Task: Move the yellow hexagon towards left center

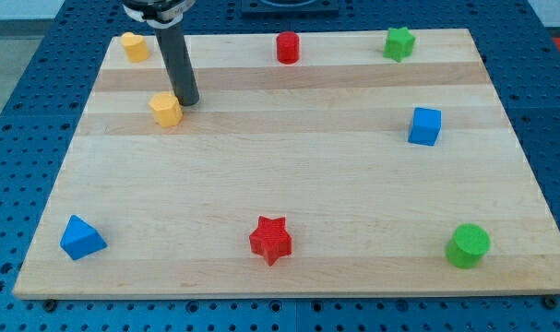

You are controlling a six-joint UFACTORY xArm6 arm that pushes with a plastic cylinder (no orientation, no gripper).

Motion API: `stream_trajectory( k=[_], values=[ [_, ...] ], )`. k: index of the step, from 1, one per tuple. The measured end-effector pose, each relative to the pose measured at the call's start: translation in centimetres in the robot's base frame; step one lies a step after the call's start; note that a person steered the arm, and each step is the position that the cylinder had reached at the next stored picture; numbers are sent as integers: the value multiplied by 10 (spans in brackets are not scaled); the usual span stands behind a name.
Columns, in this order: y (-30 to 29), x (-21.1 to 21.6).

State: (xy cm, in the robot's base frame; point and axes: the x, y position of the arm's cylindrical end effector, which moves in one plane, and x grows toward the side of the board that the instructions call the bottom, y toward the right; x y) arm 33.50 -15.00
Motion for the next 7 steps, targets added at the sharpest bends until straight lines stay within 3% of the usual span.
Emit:
stream_trajectory(
  k=[1, 3, 4, 5, 6, 7],
  values=[
    [-7, -10],
    [-58, 28],
    [-46, 28],
    [3, 29],
    [17, 50],
    [-12, 58]
  ],
)
